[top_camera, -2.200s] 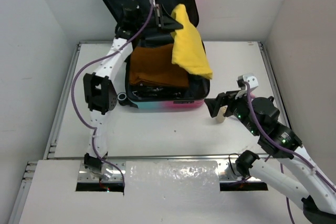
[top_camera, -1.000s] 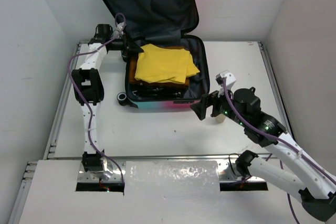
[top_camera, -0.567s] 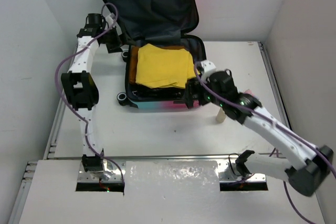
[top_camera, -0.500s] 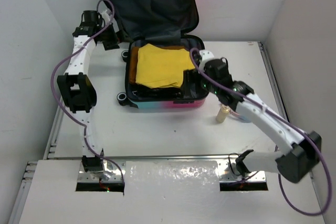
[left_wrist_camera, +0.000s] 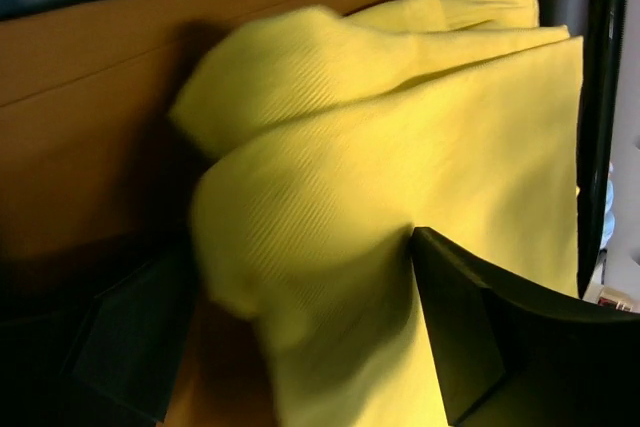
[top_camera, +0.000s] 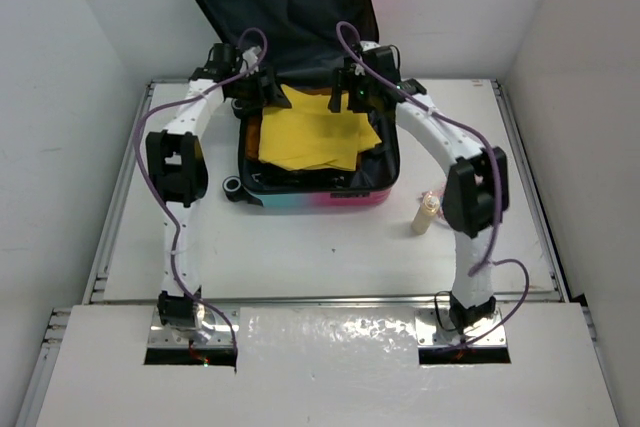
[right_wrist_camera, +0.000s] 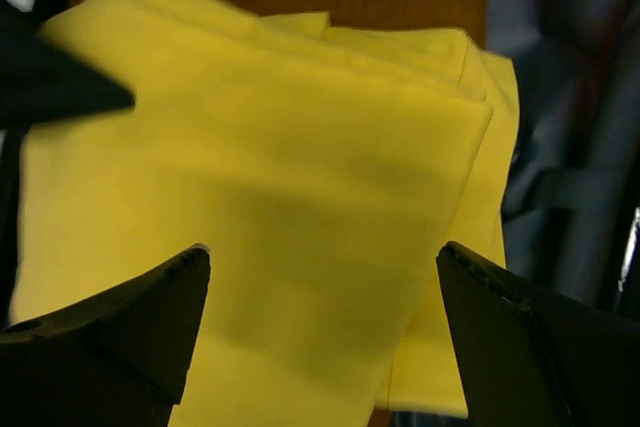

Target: Pack the luggage

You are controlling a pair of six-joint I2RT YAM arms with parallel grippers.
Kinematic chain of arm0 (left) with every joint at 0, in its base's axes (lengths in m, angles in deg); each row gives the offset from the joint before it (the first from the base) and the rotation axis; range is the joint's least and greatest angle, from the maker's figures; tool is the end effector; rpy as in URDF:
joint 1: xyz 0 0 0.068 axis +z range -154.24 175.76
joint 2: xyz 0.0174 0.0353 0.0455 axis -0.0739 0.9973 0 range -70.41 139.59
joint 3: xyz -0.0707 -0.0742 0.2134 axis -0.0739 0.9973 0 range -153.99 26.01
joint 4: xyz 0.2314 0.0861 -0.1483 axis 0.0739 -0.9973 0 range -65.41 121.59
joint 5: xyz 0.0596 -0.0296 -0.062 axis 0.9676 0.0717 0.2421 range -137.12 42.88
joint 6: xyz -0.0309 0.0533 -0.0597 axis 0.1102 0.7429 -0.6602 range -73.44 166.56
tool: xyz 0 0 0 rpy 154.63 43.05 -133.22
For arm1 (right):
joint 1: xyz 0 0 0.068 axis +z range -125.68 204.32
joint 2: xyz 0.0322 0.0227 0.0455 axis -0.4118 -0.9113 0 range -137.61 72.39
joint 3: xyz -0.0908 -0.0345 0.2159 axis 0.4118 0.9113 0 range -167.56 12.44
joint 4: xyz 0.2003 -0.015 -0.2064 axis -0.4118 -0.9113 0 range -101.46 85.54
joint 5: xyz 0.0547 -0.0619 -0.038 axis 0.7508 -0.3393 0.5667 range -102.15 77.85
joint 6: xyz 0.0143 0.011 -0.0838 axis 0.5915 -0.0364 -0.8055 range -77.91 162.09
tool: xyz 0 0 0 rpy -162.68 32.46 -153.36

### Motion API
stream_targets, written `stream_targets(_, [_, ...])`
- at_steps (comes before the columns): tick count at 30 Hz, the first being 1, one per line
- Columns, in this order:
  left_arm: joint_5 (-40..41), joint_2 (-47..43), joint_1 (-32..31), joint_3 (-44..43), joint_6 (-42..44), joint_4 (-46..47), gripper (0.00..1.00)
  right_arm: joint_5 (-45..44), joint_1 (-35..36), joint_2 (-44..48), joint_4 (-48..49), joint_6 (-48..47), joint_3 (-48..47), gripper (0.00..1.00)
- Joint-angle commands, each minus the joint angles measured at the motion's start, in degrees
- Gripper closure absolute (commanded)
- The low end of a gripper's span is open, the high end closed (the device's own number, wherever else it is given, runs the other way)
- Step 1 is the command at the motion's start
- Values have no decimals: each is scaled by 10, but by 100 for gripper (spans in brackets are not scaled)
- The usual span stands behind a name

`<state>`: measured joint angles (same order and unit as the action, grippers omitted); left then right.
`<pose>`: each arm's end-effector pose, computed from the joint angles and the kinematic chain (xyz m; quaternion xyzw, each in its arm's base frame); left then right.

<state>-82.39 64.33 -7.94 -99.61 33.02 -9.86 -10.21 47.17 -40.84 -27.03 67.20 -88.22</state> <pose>0.5409 -0.0787 0.1855 0.0249 0.9026 -0.3302 0.2751 0.4702 0.2010 0.2348 0.0097 0.8874 0.2009 0.4148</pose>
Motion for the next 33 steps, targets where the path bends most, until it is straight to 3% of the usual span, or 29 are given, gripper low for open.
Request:
stream_targets(1, [-33, 7, -16, -2, -5, 56, 19, -12, -11, -72, -48, 12, -95, 11])
stream_targets(3, [-38, 11, -28, -2, -5, 66, 29, -34, -11, -108, -64, 21, -115, 12])
stream_targets(5, [-37, 18, -29, -3, -14, 85, 82, -61, -11, -120, -58, 32, -116, 12])
stream_targets(6, [-31, 22, -28, -8, -25, 91, 100, -62, -11, -131, -51, 30, -112, 12])
stream_targets(9, [26, 34, -17, -46, -27, 95, 100, -63, -12, -149, -44, 27, -116, 13])
stream_targets(16, [82, 36, 14, -93, -15, 102, 100, -50, -12, -78, 56, 10, -3, 13])
stream_targets(17, [90, 35, 17, -94, -12, 103, 100, -44, -12, -75, 61, 6, -3, 18])
stream_targets(18, [94, 34, 18, -95, -10, 103, 100, -25, -12, -74, 67, 1, -12, 30])
stream_targets(19, [101, 34, 20, -93, -7, 103, 100, -17, -12, -82, 73, -8, -23, 44])
stream_targets(20, [102, 33, 20, -93, -5, 104, 100, 10, -13, -91, 74, -15, -58, 73])
stream_targets(21, [101, 34, 20, -94, -5, 104, 100, 28, -14, -103, 59, -20, -81, 82])
stream_targets(25, [134, 30, 20, -79, -5, 92, 100, 59, -22, -188, -1, -23, -203, 100])
stream_targets(28, [165, 18, 20, -31, -11, 108, 100, 51, -28, -193, 29, -29, -203, 100])
stream_targets(33, [178, 33, 21, -31, -4, 93, 58, 34, -44, -251, 12, -59, -284, 100])
